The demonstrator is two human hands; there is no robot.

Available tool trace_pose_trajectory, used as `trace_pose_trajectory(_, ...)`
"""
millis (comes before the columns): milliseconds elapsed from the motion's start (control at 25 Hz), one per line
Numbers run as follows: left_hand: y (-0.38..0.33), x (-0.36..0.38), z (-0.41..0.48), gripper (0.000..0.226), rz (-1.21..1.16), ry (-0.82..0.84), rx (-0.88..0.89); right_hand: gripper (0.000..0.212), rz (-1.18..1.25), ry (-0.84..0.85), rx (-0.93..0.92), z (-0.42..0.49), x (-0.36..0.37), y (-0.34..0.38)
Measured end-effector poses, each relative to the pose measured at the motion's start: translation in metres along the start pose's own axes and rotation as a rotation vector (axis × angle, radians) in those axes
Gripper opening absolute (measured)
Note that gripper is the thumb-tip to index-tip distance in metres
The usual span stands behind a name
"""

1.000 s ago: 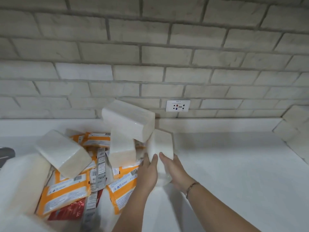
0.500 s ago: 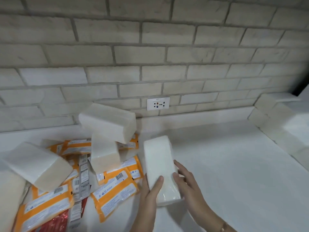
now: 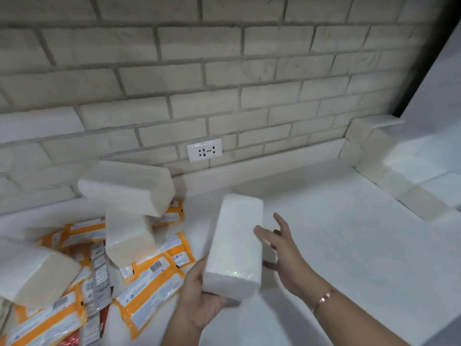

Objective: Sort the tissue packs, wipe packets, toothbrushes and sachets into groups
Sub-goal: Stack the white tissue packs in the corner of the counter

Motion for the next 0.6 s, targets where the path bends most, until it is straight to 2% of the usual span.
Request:
trace_pose_trajectory(40, 0.0, 0.005, 0.001, 0.065, 0.007, 0.041, -0.037, 0.082, 0.102, 0.03, 0.117, 0.01, -0.006, 0.006)
trace_pose_trajectory(120, 0.003, 0.017, 0.003, 0.073, 0.02, 0.163, -0.107, 0.054, 0.235, 0.102, 0.243, 0.02, -0.016, 0.018)
trace_pose_trajectory(240, 0.013, 0.03, 0.009, 0.059, 0.019, 0.204, -0.192, 0.041, 0.291, 0.061, 0.243, 0.03, -0.031, 0.011)
trace_pose_trajectory(400, 0.028, 0.033, 0.026, 0.064, -0.076, -0.101, -0.142, 0.039, 0.361, -0.122, 0.083, 0.047, -0.056, -0.002)
trace_pose_trajectory(480, 0.036, 0.037, 0.031, 0.069, 0.07, -0.215, -0.048, 0.044, 0.35, -0.217, 0.01, 0.053, -0.062, -0.011)
trace_pose_trajectory(600, 0.049, 0.056, 0.038, 0.075, 0.243, -0.287, 0.108, 0.041, 0.353, -0.227, -0.023, 0.057, -0.064, -0.02)
Point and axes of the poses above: each hand's wrist, its own z-axis towards the middle knuckle, its own x-axis out of the palm, y = z × x, the point moved 2 cm from there along z, towards the middle knuckle, and after that the axes turned 12 degrees about -y, right-handed, at the moved point
